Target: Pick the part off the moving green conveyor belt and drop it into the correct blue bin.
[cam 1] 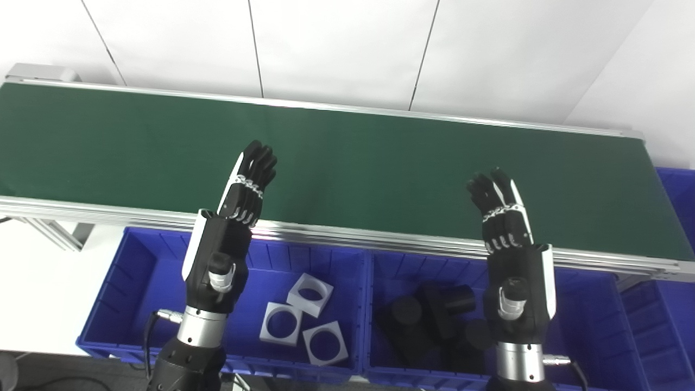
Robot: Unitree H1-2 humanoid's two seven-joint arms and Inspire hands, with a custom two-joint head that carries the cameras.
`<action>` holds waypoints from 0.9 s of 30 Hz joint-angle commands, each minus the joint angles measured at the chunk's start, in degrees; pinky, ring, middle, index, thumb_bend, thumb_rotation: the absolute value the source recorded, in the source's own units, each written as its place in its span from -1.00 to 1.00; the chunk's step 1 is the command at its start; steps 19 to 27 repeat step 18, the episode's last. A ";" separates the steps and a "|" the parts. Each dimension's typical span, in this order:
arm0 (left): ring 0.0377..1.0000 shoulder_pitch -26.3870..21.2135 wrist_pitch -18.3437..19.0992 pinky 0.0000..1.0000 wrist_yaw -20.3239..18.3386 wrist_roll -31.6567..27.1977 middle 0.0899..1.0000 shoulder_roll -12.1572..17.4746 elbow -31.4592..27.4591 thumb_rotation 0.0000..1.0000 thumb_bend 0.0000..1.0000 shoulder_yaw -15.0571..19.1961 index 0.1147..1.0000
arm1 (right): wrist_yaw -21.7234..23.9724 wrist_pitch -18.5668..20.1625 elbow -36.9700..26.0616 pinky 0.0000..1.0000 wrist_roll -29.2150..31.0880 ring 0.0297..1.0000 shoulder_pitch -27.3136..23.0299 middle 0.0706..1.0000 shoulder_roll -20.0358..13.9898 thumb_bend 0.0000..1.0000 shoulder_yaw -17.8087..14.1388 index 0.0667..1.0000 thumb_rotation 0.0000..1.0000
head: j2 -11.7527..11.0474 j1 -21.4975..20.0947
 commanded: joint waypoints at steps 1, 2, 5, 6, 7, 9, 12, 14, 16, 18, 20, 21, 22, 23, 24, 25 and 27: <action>0.96 -1.08 0.40 1.00 1.07 -0.17 0.95 -1.04 -2.24 1.00 0.56 -0.60 0.92 | 0.52 1.93 -3.09 0.81 -0.28 0.76 -1.41 0.76 0.36 0.71 -0.44 0.87 0.92 | -0.02 0.21; 0.95 -1.27 0.65 0.99 1.40 -0.15 0.94 -1.27 -2.49 1.00 0.56 -0.65 0.91 | 0.48 2.47 -3.40 0.82 -0.42 0.76 -1.64 0.77 0.56 0.72 -0.58 0.87 0.91 | -0.02 0.21; 0.93 -1.50 -0.41 0.98 2.20 -0.31 0.92 -1.71 -2.21 1.00 0.53 -0.84 0.89 | 0.40 2.72 -3.43 0.84 -0.90 0.78 -1.92 0.78 1.34 0.74 -0.60 0.86 0.90 | -1.09 -0.54; 0.93 -1.47 -0.77 0.98 2.19 -0.58 0.92 -1.79 -2.30 1.00 0.52 -1.05 0.89 | 0.33 2.74 -3.69 0.85 -1.25 0.78 -1.79 0.78 1.66 0.74 -0.54 0.86 0.89 | -1.42 -0.96; 0.92 -1.45 -0.96 0.97 2.15 -0.79 0.92 -1.80 -2.38 1.00 0.51 -1.19 0.88 | 0.30 2.74 -3.88 0.86 -1.52 0.79 -1.68 0.78 1.90 0.74 -0.51 0.86 0.89 | -1.57 -1.22; 0.92 -1.48 -0.76 0.96 2.19 -0.72 0.91 -1.93 -3.24 1.00 0.50 -1.59 0.88 | 0.08 2.68 -4.82 0.86 -1.97 0.80 -1.37 0.79 2.58 0.74 -0.57 0.87 0.88 | -1.61 -1.39; 0.91 -1.22 -0.33 0.93 2.63 -0.25 0.91 -2.21 -4.77 1.00 0.52 -1.97 0.87 | -0.08 1.67 -5.77 0.82 -2.06 0.76 -1.03 0.78 3.47 0.72 -0.53 0.85 0.89 | -2.03 -1.62; 0.89 -0.91 0.02 0.90 2.74 -0.37 0.90 -2.21 -5.80 1.00 0.53 -2.35 0.86 | -0.06 1.35 -6.29 0.84 -2.05 0.76 -0.67 0.79 3.82 0.71 -0.35 0.85 0.90 | -2.05 -1.66; 0.89 -0.73 0.59 0.89 2.81 -0.43 0.89 -1.92 -6.89 1.00 0.53 -2.57 0.85 | -0.05 1.13 -6.82 0.86 -2.27 0.78 -0.33 0.80 4.15 0.68 -0.15 0.87 0.91 | -2.47 -1.64; 0.89 -0.54 1.62 0.88 3.06 -0.12 0.89 -1.78 -8.10 1.00 0.53 -2.56 0.85 | -0.08 1.26 -7.45 0.85 -2.66 0.77 -0.06 0.80 4.51 0.67 0.00 0.87 0.92 | -2.49 -1.87; 0.89 -0.54 1.62 0.88 3.06 -0.12 0.89 -1.78 -8.10 1.00 0.53 -2.56 0.85 | -0.08 1.26 -7.45 0.85 -2.66 0.77 -0.06 0.80 4.51 0.67 0.00 0.87 0.92 | -2.49 -1.87; 0.89 -0.54 1.62 0.88 3.06 -0.12 0.89 -1.78 -8.10 1.00 0.53 -2.56 0.85 | -0.08 1.26 -7.45 0.85 -2.66 0.77 -0.06 0.80 4.51 0.67 0.00 0.87 0.92 | -2.49 -1.87; 0.89 -0.54 1.62 0.88 3.06 -0.12 0.89 -1.78 -8.10 1.00 0.53 -2.56 0.85 | -0.08 1.26 -7.45 0.85 -2.66 0.77 -0.06 0.80 4.51 0.67 0.00 0.87 0.92 | -2.49 -1.87; 0.89 -0.54 1.62 0.88 3.06 -0.12 0.89 -1.78 -8.10 1.00 0.53 -2.56 0.85 | -0.08 1.26 -7.45 0.85 -2.66 0.77 -0.06 0.80 4.51 0.67 0.00 0.87 0.92 | -2.49 -1.87; 0.89 -0.54 1.62 0.88 3.06 -0.12 0.89 -1.78 -8.10 1.00 0.53 -2.56 0.85 | -0.08 1.26 -7.45 0.85 -2.66 0.77 -0.06 0.80 4.51 0.67 0.00 0.87 0.92 | -2.49 -1.87; 0.89 -0.54 1.62 0.88 3.06 -0.12 0.89 -1.78 -8.10 1.00 0.53 -2.56 0.85 | -0.08 1.26 -7.45 0.85 -2.66 0.77 -0.06 0.80 4.51 0.67 0.00 0.87 0.92 | -2.49 -1.87; 0.89 -0.54 1.62 0.88 3.06 -0.12 0.89 -1.78 -8.10 1.00 0.53 -2.56 0.85 | -0.08 1.26 -7.45 0.85 -2.66 0.77 -0.06 0.80 4.51 0.67 0.00 0.87 0.92 | -2.49 -1.87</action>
